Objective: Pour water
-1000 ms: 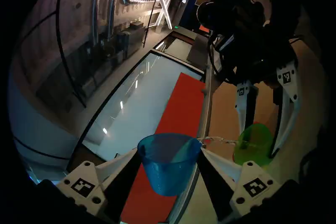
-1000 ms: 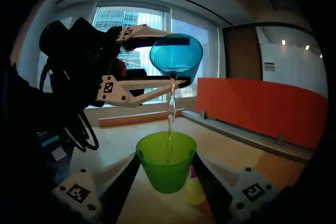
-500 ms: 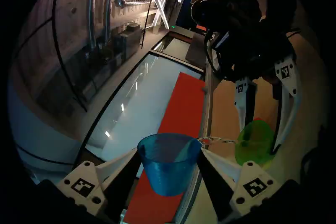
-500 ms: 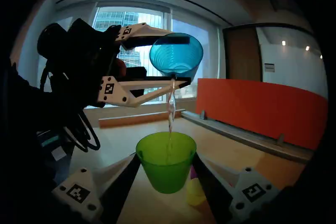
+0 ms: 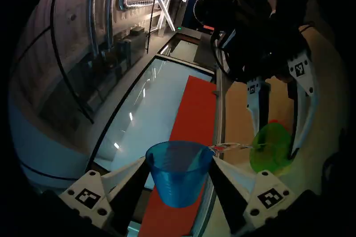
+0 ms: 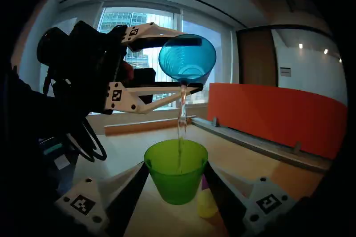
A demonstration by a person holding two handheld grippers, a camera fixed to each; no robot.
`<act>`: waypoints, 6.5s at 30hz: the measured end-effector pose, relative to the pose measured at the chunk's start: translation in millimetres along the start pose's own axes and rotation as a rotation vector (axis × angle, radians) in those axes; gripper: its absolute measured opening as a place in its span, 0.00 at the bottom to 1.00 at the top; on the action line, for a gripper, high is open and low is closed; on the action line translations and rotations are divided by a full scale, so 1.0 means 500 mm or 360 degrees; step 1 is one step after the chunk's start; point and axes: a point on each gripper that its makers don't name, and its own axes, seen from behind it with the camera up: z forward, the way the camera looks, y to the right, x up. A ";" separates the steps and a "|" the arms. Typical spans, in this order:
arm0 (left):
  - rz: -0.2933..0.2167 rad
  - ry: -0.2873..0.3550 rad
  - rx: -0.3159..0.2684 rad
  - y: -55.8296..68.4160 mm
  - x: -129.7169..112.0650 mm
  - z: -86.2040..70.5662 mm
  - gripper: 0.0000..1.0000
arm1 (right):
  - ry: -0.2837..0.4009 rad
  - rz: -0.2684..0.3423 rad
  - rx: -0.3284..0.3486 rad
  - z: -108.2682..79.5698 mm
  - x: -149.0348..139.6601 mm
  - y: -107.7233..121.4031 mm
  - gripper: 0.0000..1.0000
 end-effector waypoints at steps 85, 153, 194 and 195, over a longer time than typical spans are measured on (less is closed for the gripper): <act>0.0533 0.0011 0.0046 -0.021 0.036 -0.004 0.86 | 0.0020 -0.0012 -0.0028 0.000 0.008 0.015 0.89; -0.0914 0.0034 0.0121 -0.044 -0.022 0.009 0.86 | 0.0081 -0.0025 -0.0058 -0.029 0.032 0.016 0.89; -0.1887 -0.0021 0.0050 -0.047 -0.091 0.015 0.86 | 0.0075 -0.0031 -0.0074 -0.037 0.038 0.019 0.89; -0.1888 -0.0028 0.0049 -0.043 -0.096 0.014 0.86 | 0.0073 -0.0031 -0.0079 -0.039 0.038 0.021 0.89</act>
